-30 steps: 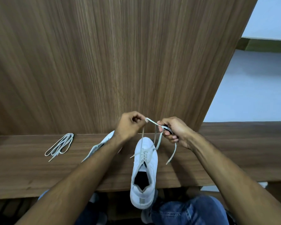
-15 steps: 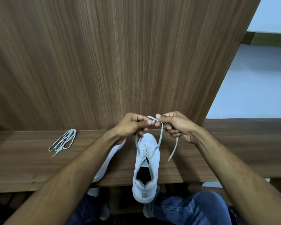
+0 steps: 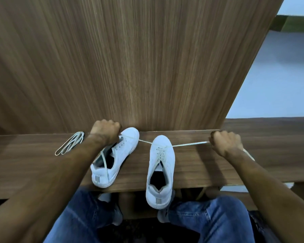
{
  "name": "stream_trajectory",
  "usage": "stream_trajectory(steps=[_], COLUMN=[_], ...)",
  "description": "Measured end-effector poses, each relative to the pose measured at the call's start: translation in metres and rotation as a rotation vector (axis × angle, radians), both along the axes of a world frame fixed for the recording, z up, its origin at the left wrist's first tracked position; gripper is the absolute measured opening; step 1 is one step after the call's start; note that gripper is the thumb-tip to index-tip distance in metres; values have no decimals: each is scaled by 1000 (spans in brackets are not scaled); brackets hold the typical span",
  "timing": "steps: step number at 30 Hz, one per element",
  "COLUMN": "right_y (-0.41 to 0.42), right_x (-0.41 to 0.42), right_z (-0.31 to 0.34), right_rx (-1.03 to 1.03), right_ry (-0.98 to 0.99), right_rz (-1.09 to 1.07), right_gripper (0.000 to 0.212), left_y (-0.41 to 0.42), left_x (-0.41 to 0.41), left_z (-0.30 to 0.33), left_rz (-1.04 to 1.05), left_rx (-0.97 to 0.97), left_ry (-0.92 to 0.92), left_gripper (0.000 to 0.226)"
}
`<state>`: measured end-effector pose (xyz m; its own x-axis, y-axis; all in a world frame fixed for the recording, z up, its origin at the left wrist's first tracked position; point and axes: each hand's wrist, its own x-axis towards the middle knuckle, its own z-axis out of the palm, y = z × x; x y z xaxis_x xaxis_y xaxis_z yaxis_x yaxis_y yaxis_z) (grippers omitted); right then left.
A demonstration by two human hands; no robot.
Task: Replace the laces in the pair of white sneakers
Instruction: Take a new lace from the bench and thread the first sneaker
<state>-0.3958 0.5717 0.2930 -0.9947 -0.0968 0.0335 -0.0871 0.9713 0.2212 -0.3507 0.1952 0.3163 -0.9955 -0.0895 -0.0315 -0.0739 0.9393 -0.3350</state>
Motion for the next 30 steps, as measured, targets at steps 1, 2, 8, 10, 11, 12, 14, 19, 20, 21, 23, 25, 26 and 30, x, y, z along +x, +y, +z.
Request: stream_trajectory(steps=[1, 2, 8, 10, 11, 12, 14, 19, 20, 21, 23, 25, 26, 30], right_y=[-1, -2, -47, -68, -77, -86, -99, -105, -107, -107, -108, -103, -97, -64], right_x=[2, 4, 24, 31, 35, 39, 45, 46, 44, 43, 40, 38, 36, 32], right_z=[-5, -9, -54, -69, -75, -79, -87, -91, -89, -87, -80, -69, -62, -47], right_rx=[34, 47, -362, -510, -564, -608, -703, -921, -953, -989, -1016, -978, -938, -423], right_ry=[-20, -41, -377, -449, -458, -445, -368, -272, -277, -277, -256, -242, -227, -195], right_rz=[14, 29, 191, 227, 227, 215, 179, 55, 54, 62, 104, 150, 163, 282], right_gripper=[27, 25, 41, 46, 44, 39, 20, 15, 16, 19, 22, 21, 21, 14], left_y=[4, 9, 55, 74, 81, 86, 90, 92, 92, 92, 90, 89, 87, 51], left_x=[-2, -3, 10, 19, 23, 24, 23, 13, 11, 10, 7, 7, 7, 15], left_z=[-8, -16, -88, -104, -109, -113, -115, -112, -109, -107, -101, -96, -93, -75], left_rz=[-20, -46, -222, -225, -223, -209, -159, -223, -227, -231, -265, -336, -344, -166], left_rx=[-14, -1, 877, 1039, 1061, 1077, 1079, 845, 803, 757, 635, 575, 583, 459], left_ry=[-1, -13, -132, -156, -125, -82, -15, -88, -88, -74, -14, 70, 116, 68], left_gripper=[30, 31, 45, 50, 50, 48, 47, 44, 41, 37, 25, 15, 13, 12])
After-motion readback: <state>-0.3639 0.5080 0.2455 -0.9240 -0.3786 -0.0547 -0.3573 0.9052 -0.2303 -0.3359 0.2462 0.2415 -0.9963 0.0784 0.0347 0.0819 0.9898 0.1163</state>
